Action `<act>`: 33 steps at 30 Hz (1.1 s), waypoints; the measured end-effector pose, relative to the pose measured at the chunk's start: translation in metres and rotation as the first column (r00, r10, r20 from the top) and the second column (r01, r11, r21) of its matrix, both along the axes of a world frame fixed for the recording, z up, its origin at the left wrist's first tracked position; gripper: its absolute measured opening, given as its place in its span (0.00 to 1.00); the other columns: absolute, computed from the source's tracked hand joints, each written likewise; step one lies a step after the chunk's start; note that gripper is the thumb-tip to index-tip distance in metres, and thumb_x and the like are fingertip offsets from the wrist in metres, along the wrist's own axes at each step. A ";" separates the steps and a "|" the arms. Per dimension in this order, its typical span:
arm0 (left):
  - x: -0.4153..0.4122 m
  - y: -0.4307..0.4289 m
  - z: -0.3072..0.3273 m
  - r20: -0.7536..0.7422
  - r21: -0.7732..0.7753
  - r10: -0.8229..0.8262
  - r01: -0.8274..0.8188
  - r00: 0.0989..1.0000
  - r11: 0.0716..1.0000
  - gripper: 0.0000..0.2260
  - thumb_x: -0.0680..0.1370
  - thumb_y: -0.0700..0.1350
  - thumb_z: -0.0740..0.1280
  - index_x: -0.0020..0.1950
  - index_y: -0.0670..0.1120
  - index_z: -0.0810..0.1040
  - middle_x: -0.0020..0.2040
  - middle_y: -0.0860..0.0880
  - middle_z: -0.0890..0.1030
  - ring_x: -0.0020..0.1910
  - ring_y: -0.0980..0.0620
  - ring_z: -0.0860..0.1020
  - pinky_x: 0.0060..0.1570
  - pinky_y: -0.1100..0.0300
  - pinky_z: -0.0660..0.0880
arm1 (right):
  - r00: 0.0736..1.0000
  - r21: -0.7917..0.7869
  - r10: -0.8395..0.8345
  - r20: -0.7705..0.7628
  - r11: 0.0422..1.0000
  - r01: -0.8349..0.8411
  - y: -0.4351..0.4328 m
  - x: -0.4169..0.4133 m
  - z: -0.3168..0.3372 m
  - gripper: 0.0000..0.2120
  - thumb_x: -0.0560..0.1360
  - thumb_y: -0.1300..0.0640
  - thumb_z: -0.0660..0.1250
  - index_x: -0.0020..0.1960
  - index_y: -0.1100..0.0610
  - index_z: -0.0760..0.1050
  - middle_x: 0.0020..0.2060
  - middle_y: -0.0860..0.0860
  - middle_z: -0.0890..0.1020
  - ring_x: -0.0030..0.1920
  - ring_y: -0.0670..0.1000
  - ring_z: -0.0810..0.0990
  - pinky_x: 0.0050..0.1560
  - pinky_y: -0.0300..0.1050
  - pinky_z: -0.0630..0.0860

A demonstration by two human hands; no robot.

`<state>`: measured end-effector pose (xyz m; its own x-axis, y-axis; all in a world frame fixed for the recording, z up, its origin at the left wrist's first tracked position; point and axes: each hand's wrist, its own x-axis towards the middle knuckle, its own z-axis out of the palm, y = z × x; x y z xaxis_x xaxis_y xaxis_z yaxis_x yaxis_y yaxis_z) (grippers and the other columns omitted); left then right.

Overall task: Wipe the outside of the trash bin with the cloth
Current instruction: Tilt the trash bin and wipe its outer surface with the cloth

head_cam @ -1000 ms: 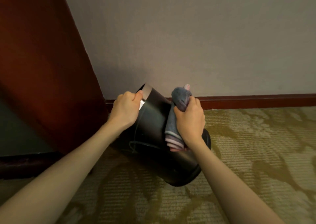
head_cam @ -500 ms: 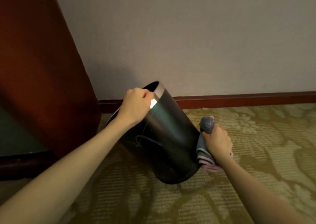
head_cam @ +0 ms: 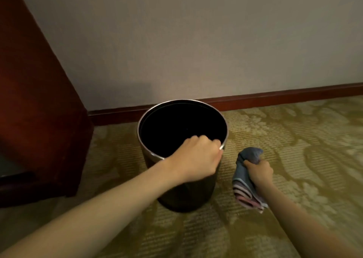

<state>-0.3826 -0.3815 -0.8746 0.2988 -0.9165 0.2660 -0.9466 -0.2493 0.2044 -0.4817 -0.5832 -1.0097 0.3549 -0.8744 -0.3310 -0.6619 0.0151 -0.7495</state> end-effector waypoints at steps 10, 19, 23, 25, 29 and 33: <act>0.015 0.056 -0.008 0.332 0.010 -0.244 0.255 0.911 0.967 0.15 0.80 0.52 0.56 0.39 0.46 0.74 0.34 0.49 0.78 0.32 0.49 0.78 0.26 0.56 0.73 | 0.999 0.046 0.015 0.036 0.999 -0.016 0.009 -0.015 -0.012 0.12 0.74 0.56 0.67 0.39 0.64 0.73 0.31 0.60 0.76 0.30 0.57 0.74 0.27 0.45 0.67; 0.084 0.103 -0.012 0.430 -0.013 -0.235 0.266 0.872 0.964 0.22 0.77 0.62 0.58 0.34 0.46 0.74 0.31 0.51 0.74 0.30 0.51 0.74 0.31 0.59 0.70 | 0.998 -0.006 0.053 0.012 0.999 -0.053 0.027 -0.001 -0.014 0.12 0.73 0.53 0.67 0.44 0.63 0.74 0.41 0.61 0.79 0.39 0.59 0.76 0.34 0.46 0.68; 0.076 0.094 -0.019 0.437 -0.064 -0.234 0.290 0.869 0.955 0.22 0.78 0.59 0.58 0.31 0.46 0.73 0.27 0.50 0.74 0.26 0.52 0.74 0.23 0.60 0.71 | 0.998 0.020 0.048 0.049 0.999 -0.049 0.028 0.002 -0.010 0.15 0.73 0.53 0.67 0.49 0.65 0.75 0.44 0.64 0.80 0.44 0.63 0.78 0.39 0.50 0.72; 0.065 0.088 -0.020 0.388 -0.127 -0.201 0.268 0.900 0.955 0.20 0.79 0.56 0.60 0.32 0.47 0.73 0.26 0.50 0.74 0.25 0.52 0.75 0.21 0.59 0.70 | 0.998 0.044 0.041 0.054 0.998 -0.043 0.028 0.004 -0.009 0.16 0.73 0.53 0.67 0.50 0.66 0.75 0.44 0.64 0.80 0.44 0.63 0.79 0.38 0.50 0.72; 0.053 0.081 -0.015 0.239 -0.265 -0.043 0.108 0.970 0.958 0.18 0.80 0.54 0.58 0.35 0.47 0.74 0.26 0.52 0.75 0.24 0.53 0.75 0.20 0.56 0.69 | 0.998 0.049 -0.012 0.068 0.999 0.009 0.035 0.019 -0.001 0.14 0.73 0.53 0.67 0.48 0.64 0.76 0.43 0.62 0.80 0.43 0.62 0.79 0.40 0.51 0.74; 0.070 0.093 -0.004 0.092 -0.355 0.148 -0.106 0.985 0.929 0.20 0.80 0.55 0.56 0.35 0.45 0.75 0.24 0.50 0.73 0.22 0.52 0.73 0.21 0.53 0.68 | 0.991 0.047 0.030 0.130 0.998 -0.036 0.041 0.043 0.014 0.09 0.72 0.55 0.67 0.38 0.60 0.73 0.37 0.60 0.79 0.34 0.56 0.76 0.30 0.46 0.69</act>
<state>-0.3126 -0.2884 -0.8788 0.3549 -0.7168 0.6001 -0.9339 -0.3018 0.1918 -0.4390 -0.5418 -0.9961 0.4260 -0.8451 -0.3230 -0.5602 0.0339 -0.8277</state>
